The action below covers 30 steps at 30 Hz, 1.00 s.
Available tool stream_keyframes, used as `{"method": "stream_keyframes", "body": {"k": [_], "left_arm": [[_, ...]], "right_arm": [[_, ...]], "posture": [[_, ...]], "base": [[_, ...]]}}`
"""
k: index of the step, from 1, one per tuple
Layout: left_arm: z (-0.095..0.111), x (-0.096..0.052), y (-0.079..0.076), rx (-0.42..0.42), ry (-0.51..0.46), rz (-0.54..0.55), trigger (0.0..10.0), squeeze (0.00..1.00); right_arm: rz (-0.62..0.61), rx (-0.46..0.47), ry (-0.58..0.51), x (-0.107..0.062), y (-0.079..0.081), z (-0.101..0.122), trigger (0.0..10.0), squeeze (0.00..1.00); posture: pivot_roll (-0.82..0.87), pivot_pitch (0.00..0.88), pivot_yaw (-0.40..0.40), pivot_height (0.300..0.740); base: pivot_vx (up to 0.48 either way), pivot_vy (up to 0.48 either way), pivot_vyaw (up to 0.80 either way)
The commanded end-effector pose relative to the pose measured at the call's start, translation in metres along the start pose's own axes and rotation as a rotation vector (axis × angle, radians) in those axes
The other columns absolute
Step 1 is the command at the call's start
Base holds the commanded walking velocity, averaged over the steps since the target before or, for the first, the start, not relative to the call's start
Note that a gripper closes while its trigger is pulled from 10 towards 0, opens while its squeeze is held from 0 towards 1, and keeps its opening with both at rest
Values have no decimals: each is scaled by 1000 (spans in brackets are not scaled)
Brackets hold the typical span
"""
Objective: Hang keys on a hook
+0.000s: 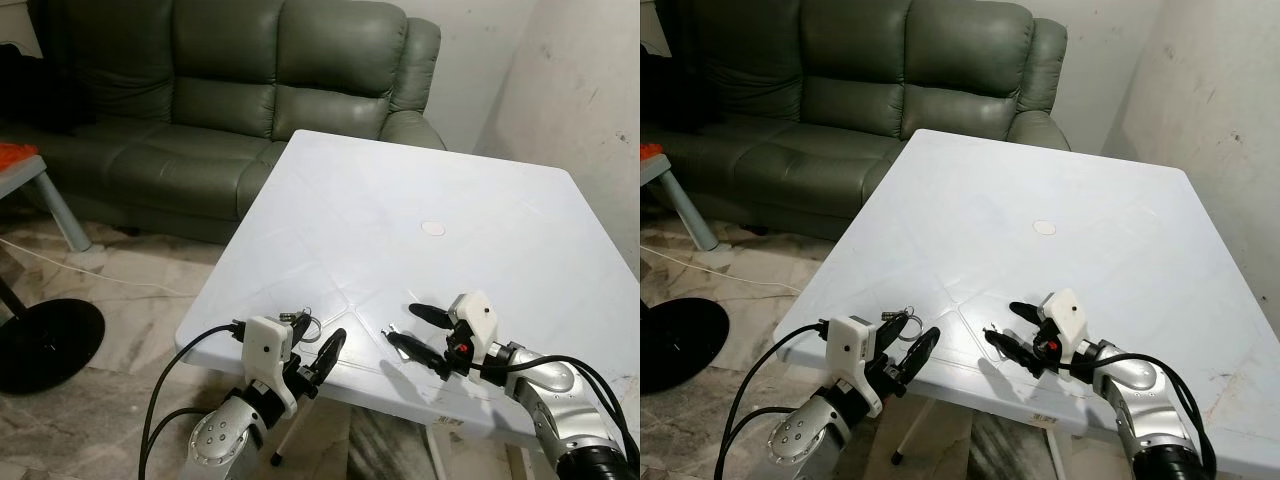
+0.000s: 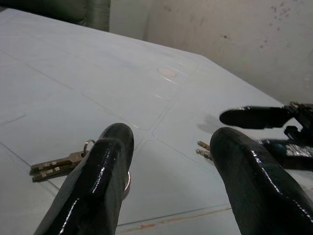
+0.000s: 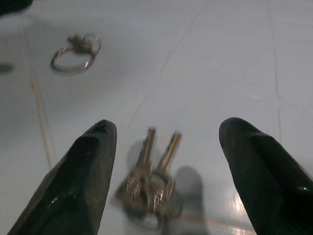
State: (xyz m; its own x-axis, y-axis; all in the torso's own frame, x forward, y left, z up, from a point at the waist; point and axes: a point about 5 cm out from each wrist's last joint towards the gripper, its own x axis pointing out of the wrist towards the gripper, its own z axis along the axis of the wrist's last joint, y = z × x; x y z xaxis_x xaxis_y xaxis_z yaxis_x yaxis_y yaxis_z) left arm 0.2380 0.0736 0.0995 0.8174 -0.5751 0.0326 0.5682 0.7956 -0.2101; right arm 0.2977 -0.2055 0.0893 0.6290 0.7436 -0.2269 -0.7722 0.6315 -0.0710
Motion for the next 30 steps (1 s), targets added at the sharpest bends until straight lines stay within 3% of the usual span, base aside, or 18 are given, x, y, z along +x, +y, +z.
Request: {"method": "stream_keyframes", "body": {"k": [1, 8, 13, 27, 28, 29, 30], "left_arm": [[2, 0, -3, 8, 3, -10, 10000, 0], [3, 2, -3, 7, 3, -12, 10000, 0], [4, 2, -2, 7, 1, -9, 10000, 0], [5, 3, -2, 2, -3, -8, 10000, 0], [5, 3, -2, 2, -3, -8, 10000, 0], [5, 4, -3, 2, -3, -8, 10000, 0], [5, 4, -3, 2, -4, -9, 10000, 0]], "right_arm": [[21, -34, 50, -5, -2, -4, 10000, 0], [17, -67, 66, -6, -3, -7, 9333, 0], [19, -79, 81, -7, -3, -10, 0, 0], [-8, -38, 49, -14, -12, -11, 0, 0], [-9, -15, 41, -15, -12, -12, 6784, 0], [-15, -13, 36, -16, -13, -12, 6784, 0], [-17, 1, 30, -16, -13, -12, 10000, 0]], "posture": [[-27, 49, -61, 740], [-26, 51, -59, 740], [-23, 50, -57, 740], [-27, 52, -54, 740], [-26, 51, -54, 740], [-26, 51, -54, 740], [-26, 51, -54, 740]], "base": [[0, 0, 0], [0, 0, 0], [0, 0, 0], [0, 0, 0], [0, 0, 0], [0, 0, 0], [0, 0, 0]]}}
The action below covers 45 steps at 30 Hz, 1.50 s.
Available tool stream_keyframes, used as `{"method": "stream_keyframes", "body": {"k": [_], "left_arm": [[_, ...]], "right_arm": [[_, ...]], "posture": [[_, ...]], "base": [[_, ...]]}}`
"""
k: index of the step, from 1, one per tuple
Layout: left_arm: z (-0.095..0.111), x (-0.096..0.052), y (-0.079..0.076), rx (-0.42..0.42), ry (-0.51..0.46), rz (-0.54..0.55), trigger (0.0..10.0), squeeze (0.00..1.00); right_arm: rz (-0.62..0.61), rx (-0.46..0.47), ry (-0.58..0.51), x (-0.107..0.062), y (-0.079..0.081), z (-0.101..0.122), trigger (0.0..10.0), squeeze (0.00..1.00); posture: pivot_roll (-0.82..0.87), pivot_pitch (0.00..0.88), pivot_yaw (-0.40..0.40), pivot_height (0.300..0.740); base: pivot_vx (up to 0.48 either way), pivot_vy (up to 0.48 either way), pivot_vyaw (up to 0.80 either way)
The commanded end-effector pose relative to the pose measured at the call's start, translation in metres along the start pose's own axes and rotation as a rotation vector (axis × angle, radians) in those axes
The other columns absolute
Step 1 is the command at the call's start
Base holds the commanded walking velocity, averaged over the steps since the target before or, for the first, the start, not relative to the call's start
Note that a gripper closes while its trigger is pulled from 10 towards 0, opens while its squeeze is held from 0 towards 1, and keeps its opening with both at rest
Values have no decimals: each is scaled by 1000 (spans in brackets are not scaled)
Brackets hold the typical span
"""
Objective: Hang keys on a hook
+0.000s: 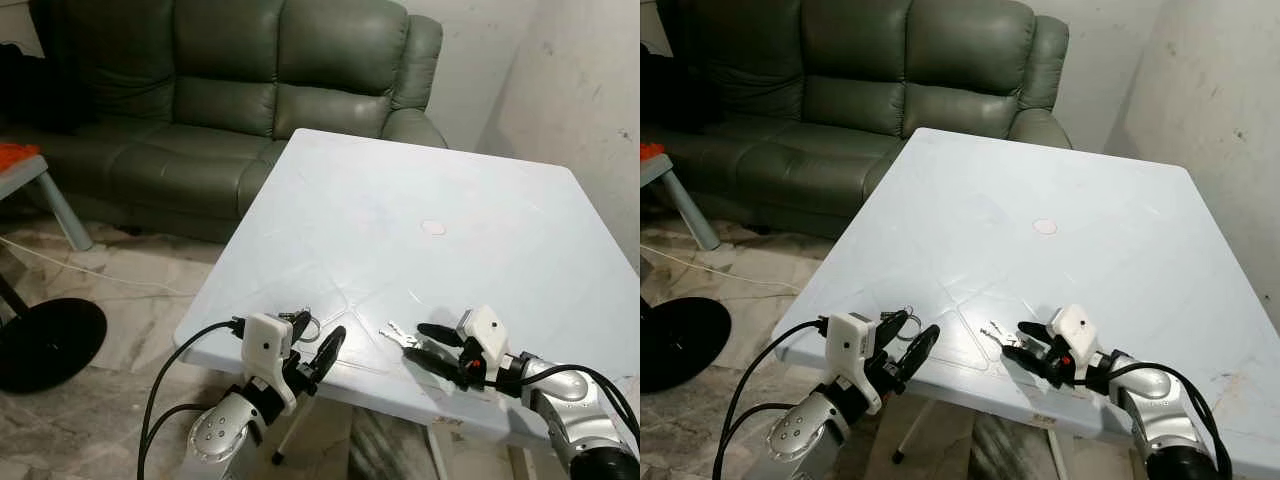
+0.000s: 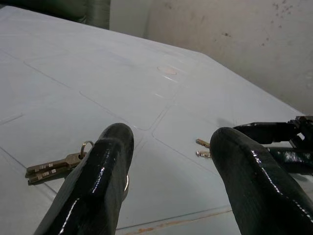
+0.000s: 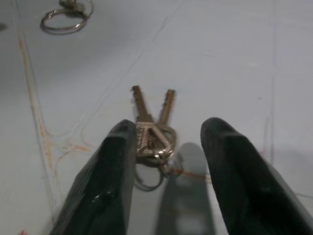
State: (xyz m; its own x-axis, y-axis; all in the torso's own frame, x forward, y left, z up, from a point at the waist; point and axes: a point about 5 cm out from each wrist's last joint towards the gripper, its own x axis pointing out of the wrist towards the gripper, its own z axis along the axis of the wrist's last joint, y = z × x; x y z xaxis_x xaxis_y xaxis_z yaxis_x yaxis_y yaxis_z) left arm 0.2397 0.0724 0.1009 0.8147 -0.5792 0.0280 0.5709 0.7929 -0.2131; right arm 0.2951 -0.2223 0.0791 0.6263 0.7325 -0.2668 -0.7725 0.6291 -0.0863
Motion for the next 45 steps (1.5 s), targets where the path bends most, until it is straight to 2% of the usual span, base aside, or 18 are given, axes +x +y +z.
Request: {"method": "stream_keyframes", "body": {"k": [1, 6, 7, 8, 9, 10, 11, 12, 26, 27, 28, 29, 40, 41, 43, 44, 45], "left_arm": [[4, 2, -2, 5, -10, -5, 10000, 0], [4, 2, -2, 6, -10, -8, 10000, 0], [4, 2, -2, 6, -10, -8, 10000, 0], [5, 2, -2, 6, -10, -8, 10000, 0], [5, 2, -2, 6, -10, -8, 10000, 0], [5, 2, -2, 7, -11, -8, 10000, 0], [4, 2, -2, 5, -11, -7, 10000, 0], [4, 3, -2, 5, -12, -7, 10000, 0], [5, 3, -2, 4, -14, -12, 10000, 0], [5, 3, -2, 4, -14, -12, 10000, 0], [5, 3, -2, 3, -14, -11, 10000, 0], [5, 3, -2, 2, -14, -10, 10000, 0], [5, 3, -3, -4, -15, -7, 10000, 0], [5, 3, -3, -6, -15, -7, 10000, 0], [5, 3, -3, -6, -15, -6, 10000, 0], [5, 2, -3, -7, -15, -6, 10000, 0], [5, 3, -3, -9, -16, -5, 10000, 0]], "right_arm": [[-1, 39, -19, -5, -6, 2, 10000, 0], [12, 55, -26, -10, -7, 1, 9882, 0], [15, 55, -21, -11, -7, 0, 9255, 0], [18, 55, -19, -12, -7, -1, 7529, 0], [18, 55, -19, -12, -7, -1, 7529, 0], [17, 49, -14, -13, -7, -1, 4431, 0], [15, 46, -13, -13, -8, -2, 3765, 0], [12, 46, -17, -14, -8, -1, 0, 0], [17, 44, -1, -17, -9, -5, 0, 0], [19, 46, 1, -17, -9, -5, 1765, 0], [24, 46, 3, -17, -8, -5, 8196, 0], [30, 44, 2, -17, -8, -5, 10000, 0], [28, 44, 14, -19, -10, -5, 10000, 0], [29, 49, 10, -20, -11, -5, 10000, 1000], [27, 46, 10, -20, -11, -5, 10000, 1000], [24, 38, 11, -20, -11, -4, 10000, 765], [25, 36, 11, -20, -11, -4, 10000, 361]], "posture": [[-27, 51, -53, 740], [-28, 48, -51, 740], [-28, 48, -51, 740], [-28, 48, -51, 740], [-28, 48, -51, 740], [-28, 48, -51, 740], [-29, 47, -51, 740], [-30, 45, -50, 740], [-29, 38, -45, 740], [-29, 38, -45, 740], [-29, 38, -45, 740], [-29, 38, -45, 740], [-30, 40, -48, 740], [-30, 40, -48, 740], [-30, 40, -48, 740], [-30, 41, -48, 740], [-30, 41, -48, 740]], "base": [[0, 0, 0], [0, 0, 0], [0, 0, 0], [0, 0, 0], [0, 0, 0], [0, 0, 0], [0, 0, 0], [0, 0, 0], [0, 0, 0], [0, 0, 0], [0, 0, 0], [0, 0, 0], [0, 0, 0], [0, 0, 0], [0, 0, 0], [0, 0, 0], [0, 0, 0]]}}
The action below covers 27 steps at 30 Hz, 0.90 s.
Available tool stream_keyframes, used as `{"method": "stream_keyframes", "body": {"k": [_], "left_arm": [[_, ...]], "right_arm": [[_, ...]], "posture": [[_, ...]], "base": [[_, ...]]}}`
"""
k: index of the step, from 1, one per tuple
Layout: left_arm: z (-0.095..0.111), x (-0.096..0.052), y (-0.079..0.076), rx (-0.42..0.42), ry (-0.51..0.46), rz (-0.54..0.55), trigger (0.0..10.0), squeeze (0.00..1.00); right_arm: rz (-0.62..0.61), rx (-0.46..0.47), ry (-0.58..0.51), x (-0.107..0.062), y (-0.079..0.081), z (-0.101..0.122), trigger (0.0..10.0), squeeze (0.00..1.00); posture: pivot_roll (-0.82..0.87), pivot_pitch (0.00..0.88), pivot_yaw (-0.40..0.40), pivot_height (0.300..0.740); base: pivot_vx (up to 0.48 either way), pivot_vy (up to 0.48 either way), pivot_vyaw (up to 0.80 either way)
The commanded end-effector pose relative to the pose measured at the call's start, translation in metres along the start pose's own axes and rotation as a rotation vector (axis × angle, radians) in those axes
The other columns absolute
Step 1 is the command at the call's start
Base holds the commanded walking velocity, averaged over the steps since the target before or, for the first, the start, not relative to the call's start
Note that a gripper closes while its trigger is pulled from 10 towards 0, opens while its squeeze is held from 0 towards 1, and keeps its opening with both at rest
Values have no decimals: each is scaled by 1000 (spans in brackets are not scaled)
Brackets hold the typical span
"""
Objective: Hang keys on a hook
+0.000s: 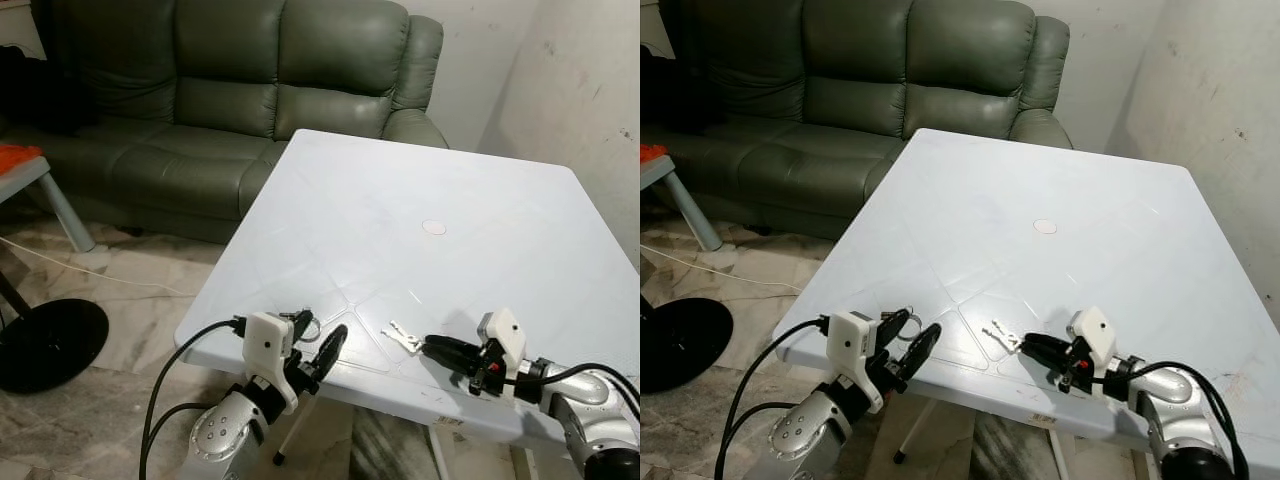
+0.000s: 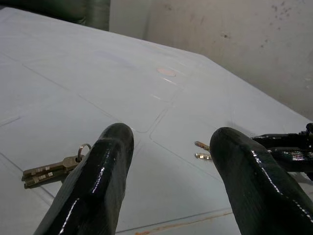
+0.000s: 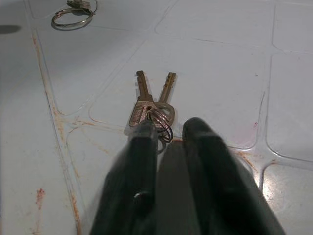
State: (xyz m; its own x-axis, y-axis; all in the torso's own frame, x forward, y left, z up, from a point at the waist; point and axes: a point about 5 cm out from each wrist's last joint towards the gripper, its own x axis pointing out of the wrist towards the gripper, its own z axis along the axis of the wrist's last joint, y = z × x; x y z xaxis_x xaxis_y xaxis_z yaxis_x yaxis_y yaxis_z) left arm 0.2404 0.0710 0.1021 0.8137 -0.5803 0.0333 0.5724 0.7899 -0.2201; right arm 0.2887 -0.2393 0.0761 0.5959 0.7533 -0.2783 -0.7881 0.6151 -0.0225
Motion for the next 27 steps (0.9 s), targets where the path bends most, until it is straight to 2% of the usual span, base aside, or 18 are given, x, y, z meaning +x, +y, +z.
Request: {"method": "stream_keyframes", "body": {"k": [1, 16, 26, 27], "left_arm": [[4, 1, -2, -3, -11, -2, 10000, 0], [4, 1, -1, -12, -11, 5, 10000, 0], [5, 2, -1, -13, -12, 8, 10000, 0], [5, 1, -1, -13, -13, 8, 10000, 0]], "right_arm": [[-12, -21, 2, -4, -5, 4, 10000, 0], [8, -22, -46, 3, -1, 10, 10000, 0], [27, -27, -34, 6, 2, 7, 10000, 0], [27, -26, -32, 5, 2, 7, 7529, 0]], "posture": [[-30, 42, -49, 740], [-27, 45, -49, 740], [-23, 47, -51, 740], [-23, 47, -51, 740]], "base": [[0, 0, 0], [0, 0, 0], [0, 0, 0], [0, 0, 0]]}}
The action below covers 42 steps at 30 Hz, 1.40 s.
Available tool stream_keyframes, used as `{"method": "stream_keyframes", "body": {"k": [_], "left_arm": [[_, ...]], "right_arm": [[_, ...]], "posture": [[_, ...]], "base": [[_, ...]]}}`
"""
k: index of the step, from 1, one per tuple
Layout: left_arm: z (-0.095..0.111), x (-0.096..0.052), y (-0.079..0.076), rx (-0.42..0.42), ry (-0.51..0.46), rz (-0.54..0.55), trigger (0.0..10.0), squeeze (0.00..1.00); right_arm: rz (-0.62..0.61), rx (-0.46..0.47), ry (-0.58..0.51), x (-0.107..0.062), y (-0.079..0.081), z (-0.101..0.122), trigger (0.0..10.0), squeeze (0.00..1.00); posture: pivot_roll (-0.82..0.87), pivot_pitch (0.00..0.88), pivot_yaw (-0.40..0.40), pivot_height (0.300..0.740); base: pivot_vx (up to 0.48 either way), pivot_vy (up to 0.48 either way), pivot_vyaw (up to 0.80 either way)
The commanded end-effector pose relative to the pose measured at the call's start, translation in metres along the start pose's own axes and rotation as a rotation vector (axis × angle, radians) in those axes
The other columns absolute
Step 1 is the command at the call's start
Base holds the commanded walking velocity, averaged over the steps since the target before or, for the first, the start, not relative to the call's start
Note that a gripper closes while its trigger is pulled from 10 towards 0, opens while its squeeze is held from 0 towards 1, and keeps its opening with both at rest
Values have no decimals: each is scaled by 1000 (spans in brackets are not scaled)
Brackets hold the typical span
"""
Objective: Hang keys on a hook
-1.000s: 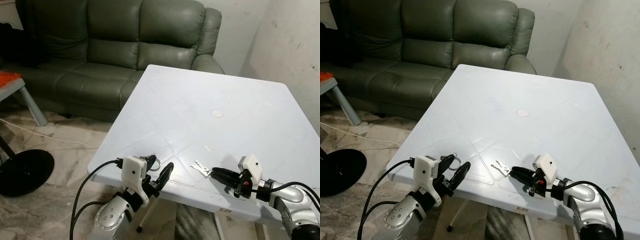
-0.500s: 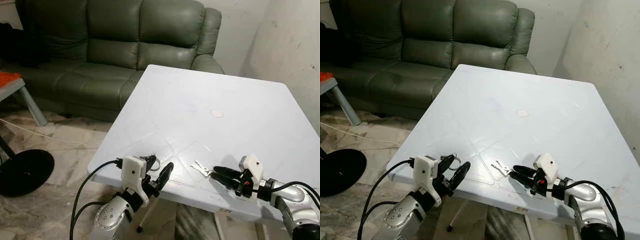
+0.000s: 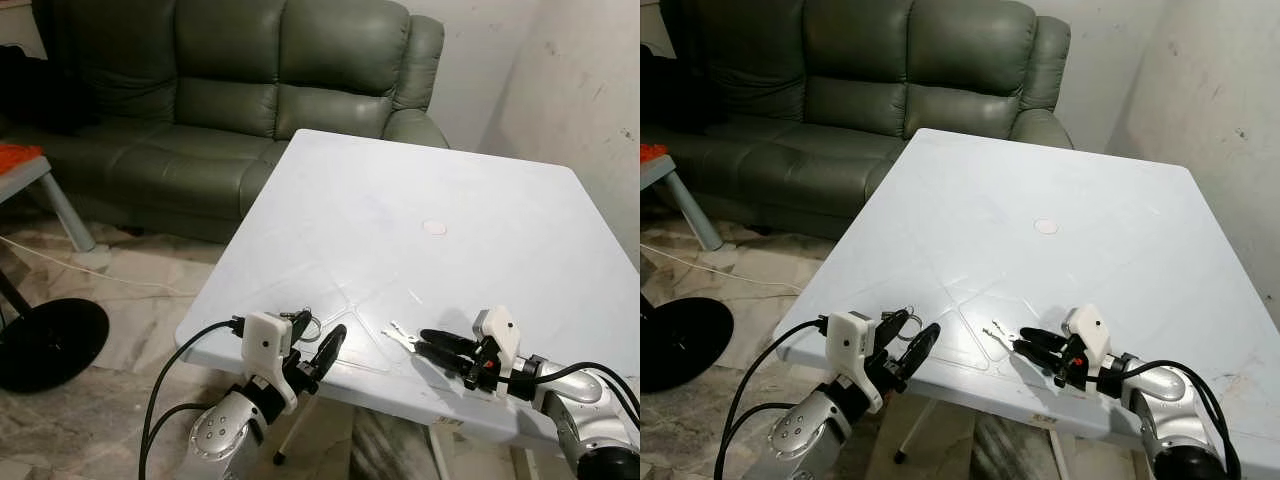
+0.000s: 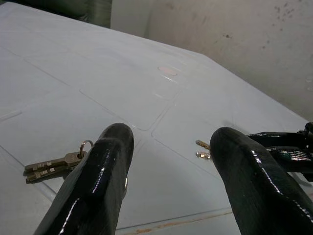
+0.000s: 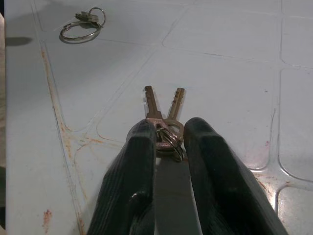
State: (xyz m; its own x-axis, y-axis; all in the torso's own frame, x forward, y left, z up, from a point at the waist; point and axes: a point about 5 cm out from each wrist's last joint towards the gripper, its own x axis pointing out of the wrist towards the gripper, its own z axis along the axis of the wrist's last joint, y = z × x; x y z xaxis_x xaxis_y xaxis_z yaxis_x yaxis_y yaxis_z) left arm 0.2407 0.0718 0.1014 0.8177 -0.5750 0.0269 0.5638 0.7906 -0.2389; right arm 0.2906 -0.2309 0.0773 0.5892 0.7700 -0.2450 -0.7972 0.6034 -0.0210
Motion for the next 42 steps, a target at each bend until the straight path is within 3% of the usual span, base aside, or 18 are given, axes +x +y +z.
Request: {"method": "stream_keyframes", "body": {"k": [1, 2, 3, 6, 7, 9, 10, 12, 13, 14, 15, 16, 25, 34, 37, 42], "left_arm": [[5, 2, -2, 6, -18, 0, 10000, 0], [5, 1, -2, 5, -18, 1, 10000, 0], [6, 1, -2, 4, -18, 1, 10000, 0], [5, 1, -2, 2, -19, 0, 10000, 0], [5, 1, -3, 1, -19, -2, 10000, 0], [5, 1, -3, 0, -18, -2, 10000, 0], [5, 1, -3, -1, -17, -2, 10000, 0], [5, 2, -3, -1, -17, -2, 10000, 0], [5, 2, -3, -2, -17, -1, 10000, 0], [5, 2, -3, -2, -17, -1, 10000, 0], [5, 2, -3, -2, -17, -1, 10000, 0], [5, 2, -3, -1, -17, -1, 10000, 0], [5, 2, -3, 0, -18, -1, 10000, 0], [8, 4, 2, 6, -33, 25, 10000, 0], [11, 9, 11, 21, -38, 59, 10000, 0], [16, 16, 24, 76, -41, 111, 10000, 0]], "right_arm": [[11, -24, 5, -2, -2, 4, 7922, 0], [10, -26, 6, -2, -2, 4, 7922, 0], [8, -27, 8, -2, -2, 3, 3569, 0], [2, -30, 11, -3, -2, 3, 3804, 0], [-1, -32, 13, -3, -3, 3, 2588, 0], [-6, -34, 14, -4, -3, 3, 2314, 0], [-8, -36, 14, -4, -3, 3, 392, 0], [-10, -38, 15, -4, -4, 3, 392, 0], [-9, -36, 15, -4, -4, 3, 1137, 0], [-9, -36, 15, -4, -4, 3, 1137, 0], [-12, -37, 17, -4, -4, 3, 1020, 0], [-13, -36, 13, -5, -4, 3, 0, 0], [-32, -27, -15, -4, -7, 6, 0, 0], [-250, 102, -310, 9, -15, 31, 0, 0], [-325, 99, -418, 18, -10, 45, 0, 0], [-389, 124, -504, 25, -3, 54, 0, 0]], "posture": [[-23, 47, -51, 740], [-23, 47, -51, 740], [-23, 47, -51, 740], [-25, 46, -51, 740], [-25, 45, -51, 740], [-26, 47, -50, 740], [-25, 47, -52, 740], [-25, 47, -52, 740], [-25, 47, -52, 740], [-25, 47, -52, 740], [-25, 46, -51, 740], [-25, 46, -51, 740], [-23, 42, -50, 740], [-15, 18, -56, 740], [-17, 12, -55, 740], [-21, 1, -52, 740]], "base": [[0, 0, 0], [0, 0, 0], [0, 0, 0], [0, 0, 0], [0, 0, 0], [0, 0, 0], [0, 0, 0], [0, 0, 0], [0, 0, 0], [0, 0, 0], [0, 0, 0], [0, 0, 0], [0, 0, 0], [0, 0, 0], [0, 0, 0], [0, 0, 0]]}}
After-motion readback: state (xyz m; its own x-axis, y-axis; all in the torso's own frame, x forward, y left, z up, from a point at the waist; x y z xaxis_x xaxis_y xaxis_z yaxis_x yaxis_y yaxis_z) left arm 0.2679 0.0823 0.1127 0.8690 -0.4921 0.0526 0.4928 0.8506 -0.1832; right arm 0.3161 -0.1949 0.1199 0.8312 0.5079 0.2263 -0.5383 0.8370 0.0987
